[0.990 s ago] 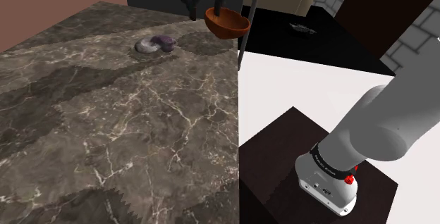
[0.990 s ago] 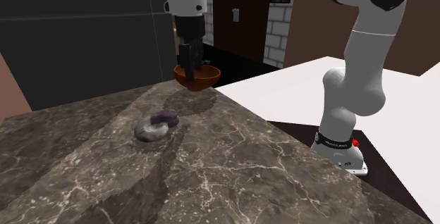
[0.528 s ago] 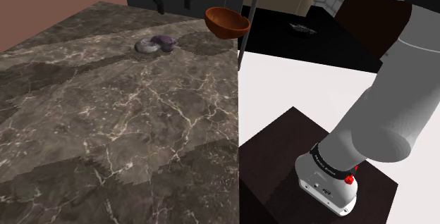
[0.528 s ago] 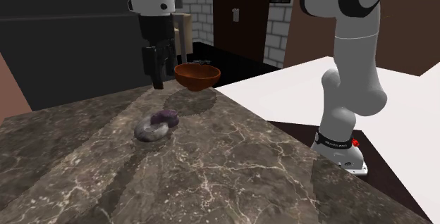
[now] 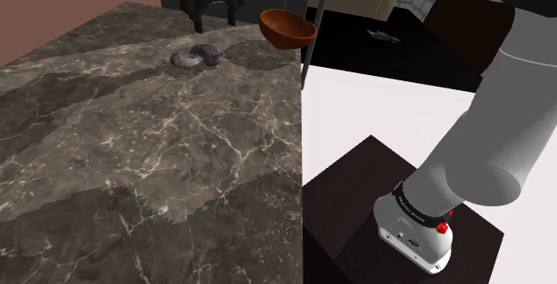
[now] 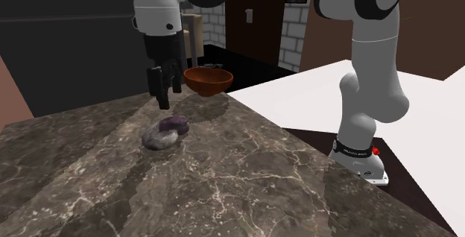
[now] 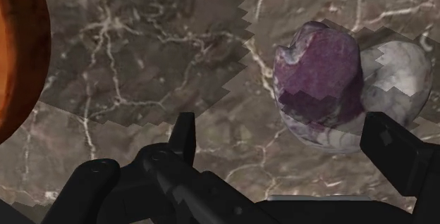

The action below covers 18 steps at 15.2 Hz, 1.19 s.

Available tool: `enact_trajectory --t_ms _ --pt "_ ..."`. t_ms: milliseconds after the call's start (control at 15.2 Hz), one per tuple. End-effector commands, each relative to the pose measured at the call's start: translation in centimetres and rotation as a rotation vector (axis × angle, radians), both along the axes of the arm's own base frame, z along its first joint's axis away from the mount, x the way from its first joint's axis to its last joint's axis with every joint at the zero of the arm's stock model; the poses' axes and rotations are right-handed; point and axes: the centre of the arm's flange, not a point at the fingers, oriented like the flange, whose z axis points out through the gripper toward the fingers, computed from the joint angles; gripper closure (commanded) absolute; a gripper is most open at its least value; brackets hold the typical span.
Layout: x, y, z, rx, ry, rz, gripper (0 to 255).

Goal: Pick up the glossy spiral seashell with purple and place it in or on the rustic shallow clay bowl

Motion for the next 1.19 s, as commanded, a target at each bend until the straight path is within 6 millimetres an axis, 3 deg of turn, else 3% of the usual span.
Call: enact_trajectory --t_ms 0,462,528,1122 --pt "-0.05 0.04 -0.43 0.000 0.000 0.000 0" --pt "-0.05 0.04 -0.42 0.000 0.000 0.000 0" --pt "-0.05 0.04 -0.42 0.000 0.000 0.000 255" --pt "-0.05 0.04 -0.42 0.000 0.000 0.000 255"
